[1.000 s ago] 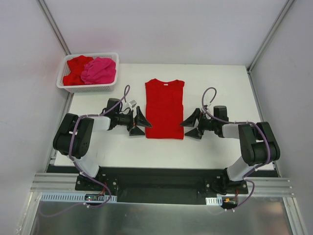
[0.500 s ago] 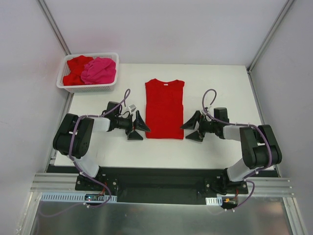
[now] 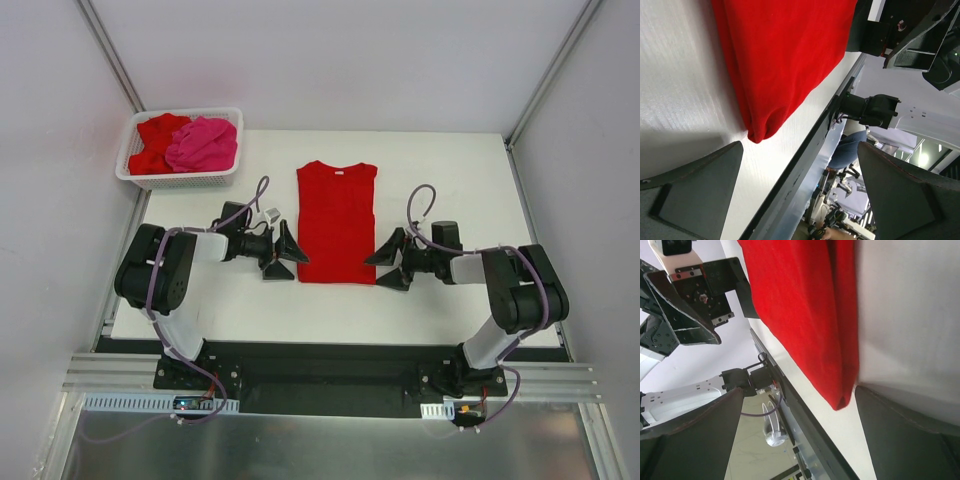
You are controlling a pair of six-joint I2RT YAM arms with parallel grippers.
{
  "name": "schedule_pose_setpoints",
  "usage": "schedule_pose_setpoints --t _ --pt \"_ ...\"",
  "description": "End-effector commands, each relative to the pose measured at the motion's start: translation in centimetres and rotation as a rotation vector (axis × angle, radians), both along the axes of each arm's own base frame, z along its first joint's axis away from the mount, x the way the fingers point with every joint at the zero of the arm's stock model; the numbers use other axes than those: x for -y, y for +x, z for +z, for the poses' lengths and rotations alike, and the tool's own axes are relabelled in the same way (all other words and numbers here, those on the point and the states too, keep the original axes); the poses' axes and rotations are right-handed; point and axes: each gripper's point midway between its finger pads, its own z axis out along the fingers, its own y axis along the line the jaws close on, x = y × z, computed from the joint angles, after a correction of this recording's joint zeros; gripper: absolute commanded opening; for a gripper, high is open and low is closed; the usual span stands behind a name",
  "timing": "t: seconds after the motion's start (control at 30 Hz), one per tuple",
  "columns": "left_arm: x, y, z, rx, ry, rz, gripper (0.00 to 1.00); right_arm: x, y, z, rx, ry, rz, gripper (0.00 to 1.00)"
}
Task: Fold and stack the t-shirts
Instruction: Grab one side of the 2/3 rectangular tshirt with both arms
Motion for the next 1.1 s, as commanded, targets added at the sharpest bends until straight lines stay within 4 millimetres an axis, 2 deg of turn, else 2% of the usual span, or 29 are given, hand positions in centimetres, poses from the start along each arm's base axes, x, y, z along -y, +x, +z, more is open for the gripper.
schedule_pose_setpoints --t 0.0,0.33,0.57,0.73,0.83,0.93,1.0,1.07 --pt "0.1 1.1 1.1 0.055 -0.035 -0.023 0.99 -1.0 0.5 -0.5 0.021 -0.021 0.02 0.99" --pt "0.4 1.0 0.4 0.058 -0.027 -0.022 0.99 -1.2 0.7 -0.3 0.022 -0.021 0.023 0.99" --pt "2.0 0.9 -0.1 0.052 -0.016 -0.048 0.99 -1.2 0.5 -0.4 0.011 -0.027 0.029 0.99" --pt "2.1 0.8 -0.4 0.046 -0.024 -0.041 0.99 -1.2 0.5 -0.2 0.015 -0.03 0.04 1.0" --pt "2.2 0.7 -0.5 0.044 -0.026 -0.042 0.99 -1.2 0.5 -0.3 0.016 -0.035 0.046 0.96" --pt "2.2 0.5 -0.7 0.034 -0.032 -0.038 0.88 -1.2 0.5 -0.3 0.018 -0.036 0.051 0.9" --pt "2.2 0.5 -0.7 0.03 -0.035 -0.034 0.75 -1.2 0.5 -0.3 0.013 -0.037 0.051 0.8" --pt "2.2 0.4 -0.8 0.03 -0.036 -0.037 0.7 -1.1 0.3 -0.5 0.007 -0.046 0.049 0.79"
